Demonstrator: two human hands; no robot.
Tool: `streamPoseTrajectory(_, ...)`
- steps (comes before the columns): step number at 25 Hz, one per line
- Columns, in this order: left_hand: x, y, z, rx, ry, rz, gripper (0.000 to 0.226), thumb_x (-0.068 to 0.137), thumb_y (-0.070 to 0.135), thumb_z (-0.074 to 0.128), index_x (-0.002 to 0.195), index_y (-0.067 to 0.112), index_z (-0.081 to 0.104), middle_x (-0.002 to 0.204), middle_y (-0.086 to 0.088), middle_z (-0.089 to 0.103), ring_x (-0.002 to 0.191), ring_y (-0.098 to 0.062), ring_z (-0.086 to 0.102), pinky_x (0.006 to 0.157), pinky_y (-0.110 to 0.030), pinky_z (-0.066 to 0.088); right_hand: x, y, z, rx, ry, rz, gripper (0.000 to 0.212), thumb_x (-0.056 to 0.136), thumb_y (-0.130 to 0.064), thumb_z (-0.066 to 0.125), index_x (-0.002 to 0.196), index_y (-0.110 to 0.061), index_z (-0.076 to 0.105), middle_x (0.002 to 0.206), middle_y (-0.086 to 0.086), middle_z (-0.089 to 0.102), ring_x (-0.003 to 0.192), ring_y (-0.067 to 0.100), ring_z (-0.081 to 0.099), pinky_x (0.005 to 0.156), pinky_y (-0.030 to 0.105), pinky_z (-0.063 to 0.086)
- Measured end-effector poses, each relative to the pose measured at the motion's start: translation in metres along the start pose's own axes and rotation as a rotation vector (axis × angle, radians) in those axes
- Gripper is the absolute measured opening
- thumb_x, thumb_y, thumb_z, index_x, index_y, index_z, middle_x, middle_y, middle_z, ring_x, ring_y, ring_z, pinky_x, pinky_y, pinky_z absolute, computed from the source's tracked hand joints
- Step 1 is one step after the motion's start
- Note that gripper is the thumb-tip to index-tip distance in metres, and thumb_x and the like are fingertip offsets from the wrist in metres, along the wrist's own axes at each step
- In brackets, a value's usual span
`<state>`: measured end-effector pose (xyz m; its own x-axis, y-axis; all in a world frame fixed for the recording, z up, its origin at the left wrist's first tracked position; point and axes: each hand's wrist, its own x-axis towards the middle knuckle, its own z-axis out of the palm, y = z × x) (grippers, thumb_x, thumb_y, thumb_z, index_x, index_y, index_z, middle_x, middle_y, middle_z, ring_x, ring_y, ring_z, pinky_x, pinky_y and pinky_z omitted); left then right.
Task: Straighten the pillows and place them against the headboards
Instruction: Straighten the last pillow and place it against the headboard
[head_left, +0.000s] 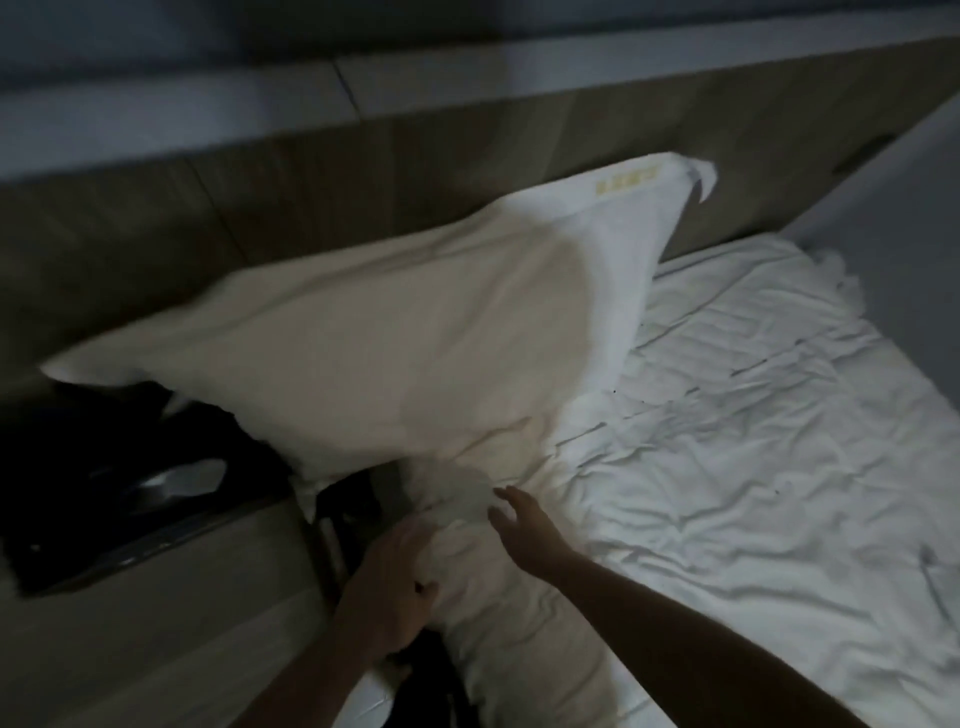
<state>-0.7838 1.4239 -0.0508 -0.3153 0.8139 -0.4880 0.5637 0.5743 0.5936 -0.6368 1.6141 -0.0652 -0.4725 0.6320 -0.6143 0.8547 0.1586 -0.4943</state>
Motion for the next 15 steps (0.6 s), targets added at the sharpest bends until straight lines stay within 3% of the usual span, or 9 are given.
streamPoseTrajectory(3,-0.074,0.041,-0.067,-0.034,-0.085,-0.086,0.06,0.092,0.048,0.061,0.148,0.035,0.046,0.16,0.012,0.031,0.147,-0.019,0.037,0.119,-0.033,0.034,-0.099,-0.041,-0.03,0.258,0.007,-0.007,0.042,0.101,-0.03,0.062,0.142,-0.025,0.058,0.144,-0.004,0.054,0.136,0.019,0.053,0.116,0.036,0.043)
streamPoseTrajectory(5,-0.121,0.057,-0.103,-0.08,-0.083,-0.061,0.051,0.084,0.056,0.059,0.133,0.047,0.049,0.151,0.018,0.037,0.144,-0.015,0.04,0.117,-0.034,0.038,-0.16,-0.06,-0.053,0.395,0.058,-0.015,0.035,0.1,-0.027,0.064,0.135,-0.031,0.063,0.135,-0.011,0.058,0.127,0.013,0.06,0.101,0.027,0.051)
streamPoseTrajectory(7,-0.164,0.071,-0.129,-0.151,-0.038,-0.02,0.039,0.081,0.052,0.064,0.119,0.053,0.053,0.138,0.03,0.044,0.137,-0.007,0.047,0.113,-0.032,0.041,-0.222,-0.074,-0.076,0.512,0.13,-0.026,0.031,0.1,-0.024,0.064,0.129,-0.034,0.067,0.131,-0.013,0.065,0.115,0.002,0.065,0.084,0.015,0.052)
streamPoseTrajectory(9,-0.201,0.083,-0.144,-0.229,0.028,0.037,0.037,0.075,0.053,0.068,0.111,0.052,0.059,0.132,0.034,0.049,0.13,0.004,0.051,0.108,-0.024,0.043,-0.283,-0.085,-0.09,0.611,0.203,-0.036,0.028,0.1,-0.021,0.064,0.124,-0.034,0.07,0.127,-0.015,0.07,0.106,-0.006,0.066,0.077,0.008,0.05)
streamPoseTrajectory(12,-0.246,0.101,-0.151,-0.255,0.017,0.19,0.032,0.081,0.038,0.079,0.107,0.052,0.068,0.13,0.037,0.054,0.126,0.016,0.048,0.092,0.0,0.04,-0.379,-0.092,-0.083,0.704,0.322,-0.055,0.026,0.101,-0.022,0.063,0.12,-0.038,0.072,0.121,-0.018,0.073,0.108,-0.009,0.065,0.083,0.007,0.049)
streamPoseTrajectory(15,-0.288,0.106,-0.146,-0.275,-0.075,0.302,0.043,0.089,0.024,0.079,0.114,0.057,0.065,0.13,0.038,0.056,0.124,0.016,0.051,0.089,0.0,0.044,-0.463,-0.085,-0.046,0.801,0.418,-0.015,0.028,0.102,-0.021,0.062,0.12,-0.04,0.072,0.124,-0.019,0.072,0.117,-0.001,0.065,0.097,0.024,0.053)
